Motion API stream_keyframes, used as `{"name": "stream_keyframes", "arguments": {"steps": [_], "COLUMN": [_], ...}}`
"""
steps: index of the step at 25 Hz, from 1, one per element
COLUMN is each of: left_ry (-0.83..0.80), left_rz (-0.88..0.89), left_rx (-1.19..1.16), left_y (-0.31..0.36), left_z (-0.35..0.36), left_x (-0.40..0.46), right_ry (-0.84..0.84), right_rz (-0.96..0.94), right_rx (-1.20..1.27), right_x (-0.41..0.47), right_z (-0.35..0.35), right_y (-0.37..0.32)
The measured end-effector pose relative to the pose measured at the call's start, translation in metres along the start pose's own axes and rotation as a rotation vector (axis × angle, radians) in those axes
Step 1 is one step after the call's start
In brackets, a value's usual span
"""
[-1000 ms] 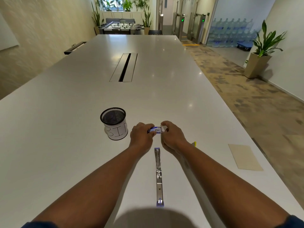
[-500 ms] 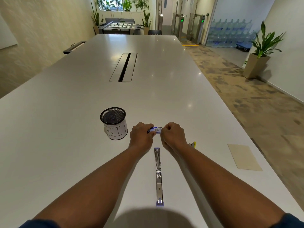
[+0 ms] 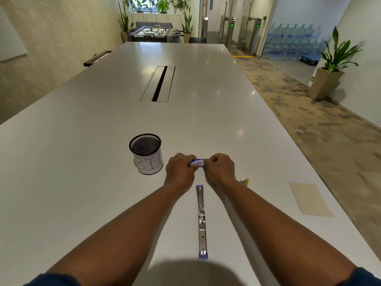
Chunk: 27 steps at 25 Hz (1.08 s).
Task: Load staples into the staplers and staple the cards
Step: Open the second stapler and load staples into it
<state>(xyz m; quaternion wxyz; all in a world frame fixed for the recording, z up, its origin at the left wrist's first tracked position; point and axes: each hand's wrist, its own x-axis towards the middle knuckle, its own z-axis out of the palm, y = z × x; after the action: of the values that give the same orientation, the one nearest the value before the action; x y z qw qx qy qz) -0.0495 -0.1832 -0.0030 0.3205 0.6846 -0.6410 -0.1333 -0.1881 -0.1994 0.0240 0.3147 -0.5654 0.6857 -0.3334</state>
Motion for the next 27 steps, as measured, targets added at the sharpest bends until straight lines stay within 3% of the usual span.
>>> {"name": "stream_keyframes", "arguments": {"steps": [4,10,16,27], "left_ry": [-0.004,0.011,0.002,-0.013], "left_rz": [0.005,-0.015,-0.015,-0.006], "left_rx": [0.01,-0.004,-0.003,0.017], "left_y": [0.0,0.002,0.0,-0.001], "left_z": [0.0,0.0,0.001,0.0], "left_x": [0.0,-0.002,0.0,0.001], "right_ry": [0.0,-0.062,0.053,-0.017], "right_rz": [-0.061,-0.233,-0.056,0.033], "right_rx": [0.044,-0.106,0.083,0.052], "right_x": [-0.01,-0.026,-0.022,-0.01], "right_z": [-0.004,-0.006,-0.008,-0.006], "right_y": [0.003,0.008,0.01,0.002]}}
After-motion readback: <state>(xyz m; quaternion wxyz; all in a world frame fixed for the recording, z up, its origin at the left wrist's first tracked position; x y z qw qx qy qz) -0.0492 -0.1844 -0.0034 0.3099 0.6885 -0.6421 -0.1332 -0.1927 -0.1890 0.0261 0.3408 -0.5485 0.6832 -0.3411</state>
